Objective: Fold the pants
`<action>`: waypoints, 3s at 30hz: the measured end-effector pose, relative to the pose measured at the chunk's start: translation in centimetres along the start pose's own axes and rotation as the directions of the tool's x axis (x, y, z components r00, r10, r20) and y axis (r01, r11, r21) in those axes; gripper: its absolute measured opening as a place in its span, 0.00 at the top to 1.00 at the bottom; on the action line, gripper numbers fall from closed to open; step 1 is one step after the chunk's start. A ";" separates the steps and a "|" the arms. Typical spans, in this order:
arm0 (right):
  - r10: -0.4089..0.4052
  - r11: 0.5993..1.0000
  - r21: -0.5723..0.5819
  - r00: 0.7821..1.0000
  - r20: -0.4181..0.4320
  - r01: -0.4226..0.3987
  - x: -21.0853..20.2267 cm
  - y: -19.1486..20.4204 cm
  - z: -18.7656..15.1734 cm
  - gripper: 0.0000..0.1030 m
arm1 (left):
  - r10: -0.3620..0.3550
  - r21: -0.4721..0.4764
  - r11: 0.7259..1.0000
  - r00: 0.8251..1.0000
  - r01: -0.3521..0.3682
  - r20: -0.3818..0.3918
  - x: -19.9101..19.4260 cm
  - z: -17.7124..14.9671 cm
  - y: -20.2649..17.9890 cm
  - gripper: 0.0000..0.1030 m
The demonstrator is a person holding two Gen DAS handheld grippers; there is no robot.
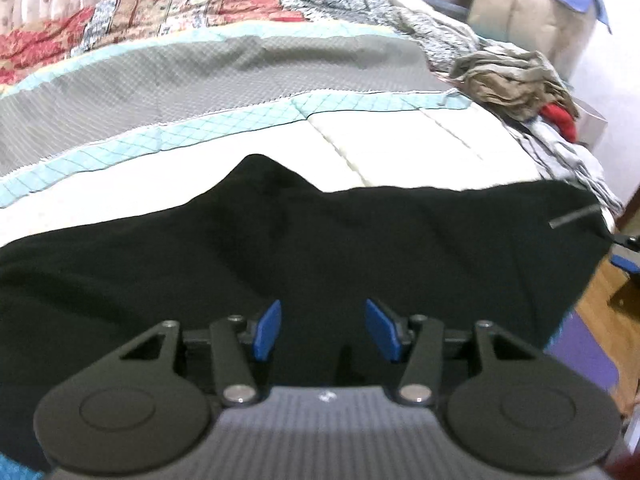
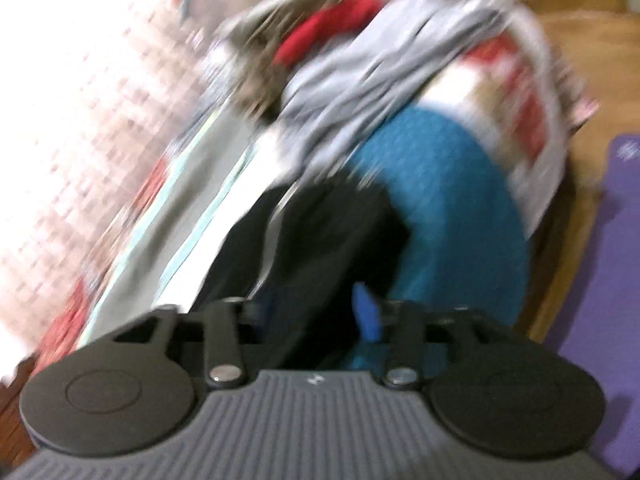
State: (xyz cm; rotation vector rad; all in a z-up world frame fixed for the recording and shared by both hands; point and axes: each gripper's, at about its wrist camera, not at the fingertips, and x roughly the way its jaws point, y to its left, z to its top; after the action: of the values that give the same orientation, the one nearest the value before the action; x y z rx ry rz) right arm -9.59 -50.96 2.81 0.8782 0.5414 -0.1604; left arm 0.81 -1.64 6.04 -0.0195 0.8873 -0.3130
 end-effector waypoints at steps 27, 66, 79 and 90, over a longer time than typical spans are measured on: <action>0.161 0.979 -0.144 0.981 0.108 -0.145 0.0 4.8 9.5 0.82 | 0.078 -0.013 0.997 0.989 -0.080 -0.129 7.1 1.4 -4.3 0.51; 0.073 0.988 -0.146 0.991 0.113 -0.056 5.3 1.7 7.6 0.83 | 0.223 -0.162 0.960 0.974 -0.228 -0.046 13.5 10.3 -1.7 0.27; 0.224 0.588 -0.725 0.934 -0.279 -0.358 7.6 18.5 -7.0 0.83 | -0.060 -0.321 0.946 0.997 0.045 -0.038 8.4 4.8 -0.8 0.21; 0.102 0.483 -0.771 0.902 -0.420 -0.414 9.5 20.3 -13.1 0.51 | -0.070 -0.328 0.944 0.995 0.044 -0.066 7.9 2.6 -0.6 0.21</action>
State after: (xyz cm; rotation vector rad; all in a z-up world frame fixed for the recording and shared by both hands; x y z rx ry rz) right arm 0.63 -27.25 5.14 -0.0279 0.6839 0.5375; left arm 7.32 -4.70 1.81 -0.3427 1.0085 -0.2189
